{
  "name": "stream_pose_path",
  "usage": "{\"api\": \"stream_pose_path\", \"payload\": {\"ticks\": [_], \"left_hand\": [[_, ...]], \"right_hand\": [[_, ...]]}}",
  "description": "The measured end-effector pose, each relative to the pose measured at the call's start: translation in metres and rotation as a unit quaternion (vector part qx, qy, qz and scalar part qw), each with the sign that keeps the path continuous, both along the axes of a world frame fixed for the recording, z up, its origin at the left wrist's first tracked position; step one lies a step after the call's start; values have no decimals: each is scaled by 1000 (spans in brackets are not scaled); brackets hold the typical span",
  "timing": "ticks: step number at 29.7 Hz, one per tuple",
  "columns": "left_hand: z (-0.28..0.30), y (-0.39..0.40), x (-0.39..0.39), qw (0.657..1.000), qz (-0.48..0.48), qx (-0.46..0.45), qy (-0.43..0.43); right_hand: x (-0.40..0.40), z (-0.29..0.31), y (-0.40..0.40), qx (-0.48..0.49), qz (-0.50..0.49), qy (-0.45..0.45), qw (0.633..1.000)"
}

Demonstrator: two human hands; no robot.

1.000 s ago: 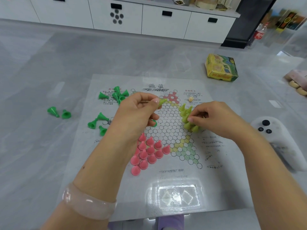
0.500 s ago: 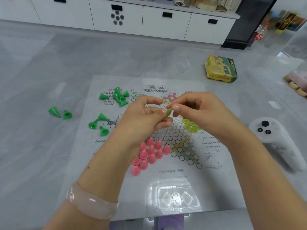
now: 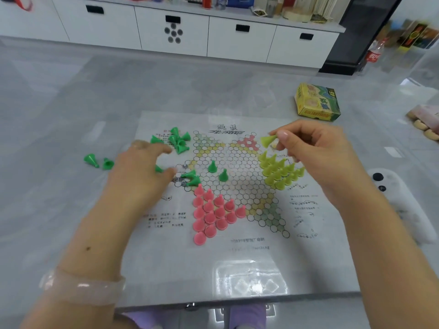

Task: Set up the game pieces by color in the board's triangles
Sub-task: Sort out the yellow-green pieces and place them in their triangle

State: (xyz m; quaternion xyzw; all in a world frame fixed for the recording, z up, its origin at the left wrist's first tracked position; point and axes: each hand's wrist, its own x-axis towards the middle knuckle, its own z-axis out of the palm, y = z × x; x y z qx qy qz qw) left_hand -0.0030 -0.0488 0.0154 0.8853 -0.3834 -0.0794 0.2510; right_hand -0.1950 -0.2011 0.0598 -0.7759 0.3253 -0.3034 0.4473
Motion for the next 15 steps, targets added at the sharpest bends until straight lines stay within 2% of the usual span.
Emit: {"api": "stream_pose_path", "payload": {"ticks": [2, 4, 9, 15], "left_hand": [[-12, 11, 13, 995, -11, 95, 15], [-23, 14, 20, 993, -8, 116, 19], [-32, 5, 12, 997, -15, 50, -65], [-37, 5, 14, 997, 4, -39, -62]], "right_hand": [[-6, 6, 1, 1, -14, -21, 1000], [-12, 12, 4, 2, -19, -29, 999], [-26, 15, 14, 7, -19, 21, 1000], [-44, -14, 22, 25, -106, 36, 993]]}}
